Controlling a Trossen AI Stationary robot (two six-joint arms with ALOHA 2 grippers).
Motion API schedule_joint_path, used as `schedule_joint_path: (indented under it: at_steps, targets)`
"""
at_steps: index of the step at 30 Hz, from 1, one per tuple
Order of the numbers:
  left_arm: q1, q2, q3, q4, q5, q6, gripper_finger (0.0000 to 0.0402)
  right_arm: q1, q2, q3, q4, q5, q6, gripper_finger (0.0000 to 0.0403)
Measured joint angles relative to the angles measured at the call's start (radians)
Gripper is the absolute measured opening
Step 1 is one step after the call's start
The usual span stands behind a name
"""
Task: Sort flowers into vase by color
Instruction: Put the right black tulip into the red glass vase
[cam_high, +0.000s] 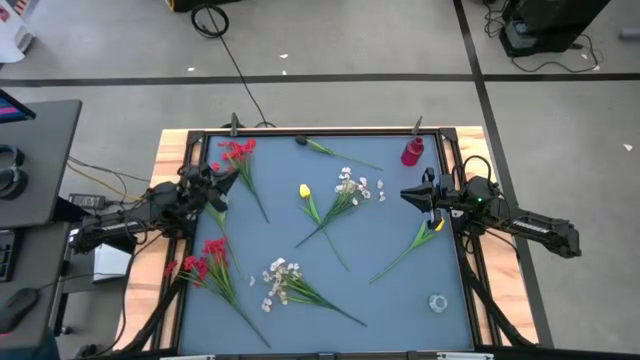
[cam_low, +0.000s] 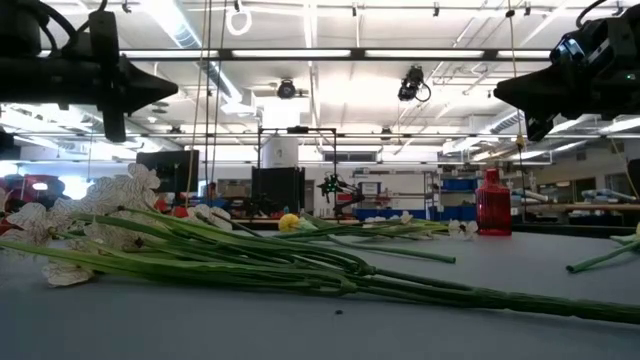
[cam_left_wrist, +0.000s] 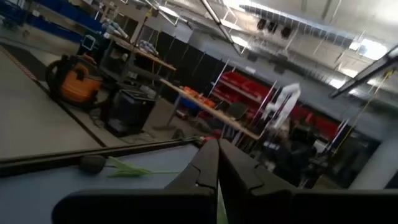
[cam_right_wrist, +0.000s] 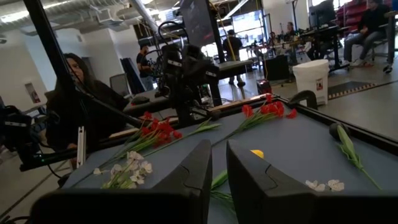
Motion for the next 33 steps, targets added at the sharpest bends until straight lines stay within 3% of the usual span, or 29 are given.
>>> schedule_joint_path:
  at_steps: [21,33]
  targets:
    - [0.001,0.001,0.0,-0.008,-0.054,-0.015,0.0014,0.0,0.0,0.0,0.004,0.0,0.0,0.0059]
    - [0.001,0.001,0.0,-0.033,-0.076,0.051,0.0014,0.0,0.0,0.0,0.004,0.0,0.0,0.0059]
